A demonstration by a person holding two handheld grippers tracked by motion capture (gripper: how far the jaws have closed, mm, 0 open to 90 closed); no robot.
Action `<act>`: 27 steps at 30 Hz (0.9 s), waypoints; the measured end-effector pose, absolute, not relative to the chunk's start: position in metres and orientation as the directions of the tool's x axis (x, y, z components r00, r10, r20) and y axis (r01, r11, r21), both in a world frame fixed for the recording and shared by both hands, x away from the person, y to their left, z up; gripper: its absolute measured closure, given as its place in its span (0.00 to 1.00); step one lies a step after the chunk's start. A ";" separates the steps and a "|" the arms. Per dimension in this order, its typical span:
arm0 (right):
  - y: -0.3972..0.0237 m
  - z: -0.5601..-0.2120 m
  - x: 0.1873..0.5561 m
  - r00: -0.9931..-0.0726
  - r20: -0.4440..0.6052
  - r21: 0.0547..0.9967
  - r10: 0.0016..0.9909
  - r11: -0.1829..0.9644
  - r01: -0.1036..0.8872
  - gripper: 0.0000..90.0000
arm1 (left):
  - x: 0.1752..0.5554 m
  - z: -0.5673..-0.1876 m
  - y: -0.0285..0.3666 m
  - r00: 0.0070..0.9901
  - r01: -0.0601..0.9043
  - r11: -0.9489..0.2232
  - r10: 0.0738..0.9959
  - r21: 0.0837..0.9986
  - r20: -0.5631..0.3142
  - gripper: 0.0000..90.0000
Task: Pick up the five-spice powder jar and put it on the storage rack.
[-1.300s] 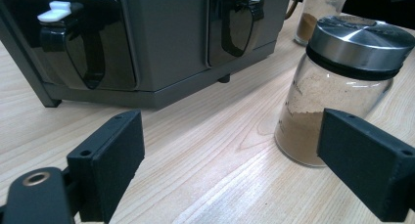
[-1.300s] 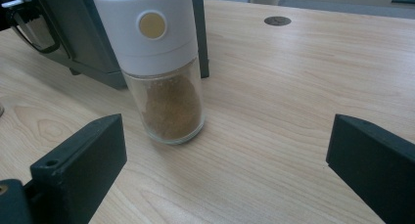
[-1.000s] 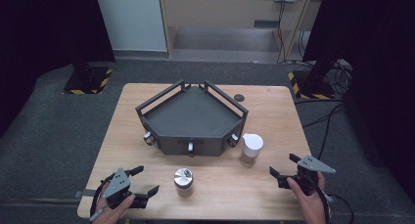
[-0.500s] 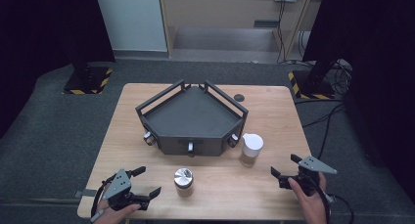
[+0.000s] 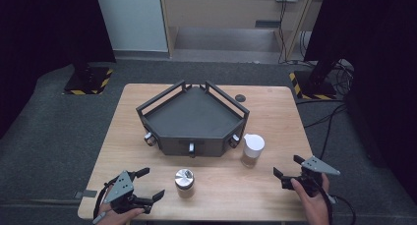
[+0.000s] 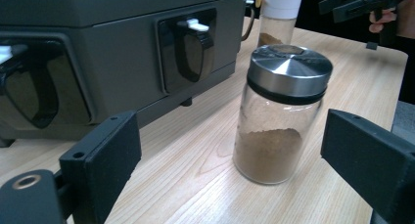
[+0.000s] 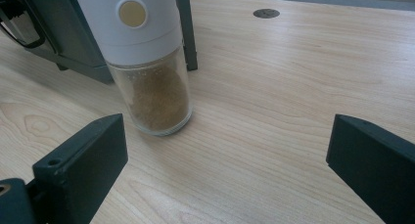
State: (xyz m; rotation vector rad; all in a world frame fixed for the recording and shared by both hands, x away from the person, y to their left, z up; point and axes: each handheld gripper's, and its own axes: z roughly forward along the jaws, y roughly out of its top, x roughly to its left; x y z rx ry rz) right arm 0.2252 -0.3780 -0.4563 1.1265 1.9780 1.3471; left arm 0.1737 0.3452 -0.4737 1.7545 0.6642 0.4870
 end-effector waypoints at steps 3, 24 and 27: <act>-0.378 -0.457 0.226 -0.539 0.051 0.918 0.841 0.173 0.358 0.02 | 0.174 -0.474 0.342 0.761 0.179 -0.206 0.648 0.962 -0.003 0.08; -0.377 -0.459 0.227 -0.549 0.054 0.910 0.834 0.185 0.371 0.03 | 0.187 -0.477 0.317 0.794 0.180 -0.249 0.608 0.952 0.009 0.07; -0.377 -0.459 0.227 -0.548 0.052 0.909 0.835 0.188 0.372 0.03 | 0.188 -0.477 0.317 0.793 0.180 -0.252 0.609 0.951 0.012 0.07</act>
